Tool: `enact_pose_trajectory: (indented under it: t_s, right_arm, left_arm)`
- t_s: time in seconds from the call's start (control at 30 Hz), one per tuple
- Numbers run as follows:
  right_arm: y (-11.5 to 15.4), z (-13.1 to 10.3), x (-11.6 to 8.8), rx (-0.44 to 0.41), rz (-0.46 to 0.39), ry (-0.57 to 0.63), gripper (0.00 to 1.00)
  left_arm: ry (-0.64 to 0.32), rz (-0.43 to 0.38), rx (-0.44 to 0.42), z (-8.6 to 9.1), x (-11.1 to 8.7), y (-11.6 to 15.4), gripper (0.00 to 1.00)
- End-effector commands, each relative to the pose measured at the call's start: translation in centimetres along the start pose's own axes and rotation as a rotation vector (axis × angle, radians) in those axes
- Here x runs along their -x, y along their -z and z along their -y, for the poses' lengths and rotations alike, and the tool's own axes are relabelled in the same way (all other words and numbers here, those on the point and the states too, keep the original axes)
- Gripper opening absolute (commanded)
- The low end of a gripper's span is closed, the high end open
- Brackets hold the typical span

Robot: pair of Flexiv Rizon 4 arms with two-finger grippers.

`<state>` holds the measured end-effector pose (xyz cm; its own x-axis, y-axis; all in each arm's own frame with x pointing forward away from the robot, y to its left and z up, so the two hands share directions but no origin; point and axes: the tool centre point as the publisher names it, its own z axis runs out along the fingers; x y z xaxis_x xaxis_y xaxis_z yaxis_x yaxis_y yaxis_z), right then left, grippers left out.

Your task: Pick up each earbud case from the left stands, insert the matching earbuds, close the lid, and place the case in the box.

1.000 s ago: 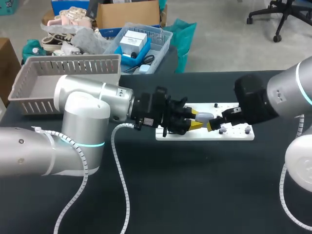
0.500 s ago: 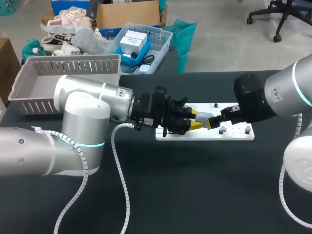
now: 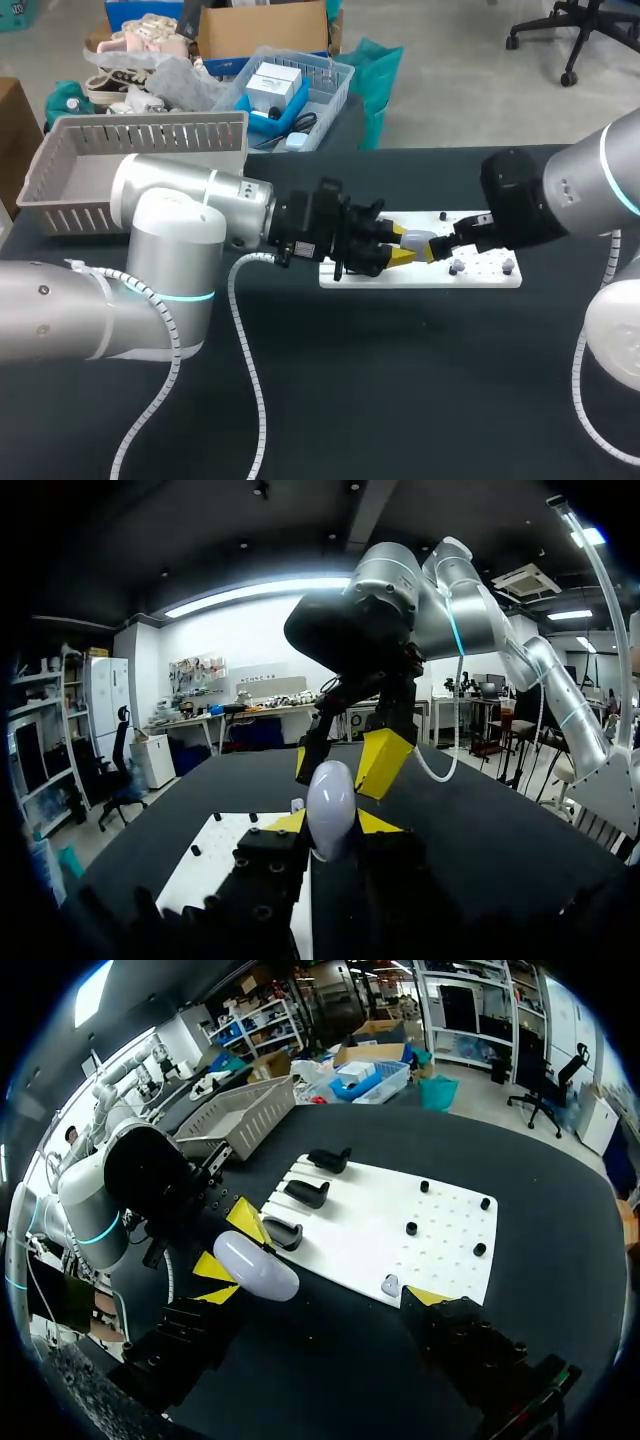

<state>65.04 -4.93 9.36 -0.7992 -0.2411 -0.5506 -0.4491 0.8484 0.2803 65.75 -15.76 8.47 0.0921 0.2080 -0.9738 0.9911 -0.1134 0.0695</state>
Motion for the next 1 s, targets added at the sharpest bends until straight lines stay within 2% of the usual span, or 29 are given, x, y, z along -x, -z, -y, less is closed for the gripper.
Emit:
enact_pose_trajectory:
  t_s: [0.03, 0.4, 0.67, 1.0]
  right_arm:
    - [-0.3, -0.2, 0.2, -0.026, 0.006, -0.004, 1.00]
    - [0.4, -0.7, 0.6, -0.027, 0.012, 0.008, 1.00]
    - [1.1, -0.1, 1.5, -0.047, 0.041, 0.006, 1.00]
    - [3.4, 2.0, 1.7, -0.144, 0.075, 0.062, 1.00]
  left_arm:
    - [-0.001, 0.000, 0.003, 0.1, 0.0, 0.0, 0.00]
    - [-0.001, 0.000, 0.003, 0.1, 0.0, 0.0, 0.00]
    - [-0.001, 0.000, 0.003, 0.1, 0.0, 0.0, 0.00]
    - [-0.001, 0.000, 0.003, 0.1, 0.0, 0.0, 0.00]
